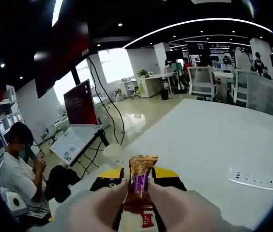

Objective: Place the target food into the container with the food tongs after gripping and lifting it, then release it inside without dropping or visibly crushing the food.

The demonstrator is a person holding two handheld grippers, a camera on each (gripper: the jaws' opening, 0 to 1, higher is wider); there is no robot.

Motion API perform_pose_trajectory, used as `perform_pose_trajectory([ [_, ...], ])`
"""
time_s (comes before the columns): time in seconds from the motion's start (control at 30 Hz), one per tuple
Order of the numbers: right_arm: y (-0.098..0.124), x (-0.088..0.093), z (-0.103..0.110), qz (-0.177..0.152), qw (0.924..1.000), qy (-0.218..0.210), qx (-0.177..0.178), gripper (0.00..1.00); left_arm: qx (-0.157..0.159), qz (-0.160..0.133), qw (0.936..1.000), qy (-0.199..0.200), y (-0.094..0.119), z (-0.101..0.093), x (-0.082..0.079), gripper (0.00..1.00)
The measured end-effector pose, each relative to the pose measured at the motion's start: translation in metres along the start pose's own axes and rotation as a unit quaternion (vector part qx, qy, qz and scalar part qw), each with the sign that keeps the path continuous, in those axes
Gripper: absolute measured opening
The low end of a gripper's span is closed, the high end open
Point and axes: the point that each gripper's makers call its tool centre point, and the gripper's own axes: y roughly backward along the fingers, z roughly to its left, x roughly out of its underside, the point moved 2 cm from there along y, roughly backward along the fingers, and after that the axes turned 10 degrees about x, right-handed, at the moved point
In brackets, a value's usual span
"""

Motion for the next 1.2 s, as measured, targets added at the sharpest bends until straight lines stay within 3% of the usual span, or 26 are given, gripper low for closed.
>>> perform_pose_trajectory([
  [0.33, -0.006, -0.008, -0.002, -0.005, 0.9995, -0.031, -0.001, 0.26, -0.011, -0.007, 0.9999, -0.001, 0.006, 0.003, -0.003, 0.99],
  [0.83, 0.006, -0.010, -0.013, -0.011, 0.9997, -0.021, 0.010, 0.27, -0.005, -0.002, 1.0000, -0.003, 0.000, -0.003, -0.002, 0.99],
  [0.93, 0.011, -0.008, -0.016, -0.012, 0.9996, -0.024, 0.012, 0.27, -0.019, 0.000, 0.9960, -0.087, 0.001, -0.001, -0.007, 0.99],
  [0.97, 0.012, -0.008, -0.017, -0.012, 0.9995, -0.025, 0.012, 0.27, -0.019, -0.004, 0.9954, -0.093, 0.001, -0.002, -0.007, 0.99],
  [1.2, 0.021, -0.001, -0.024, -0.014, 0.9992, -0.033, 0.017, 0.27, -0.013, -0.003, 0.9988, -0.046, -0.003, -0.003, -0.002, 0.99],
])
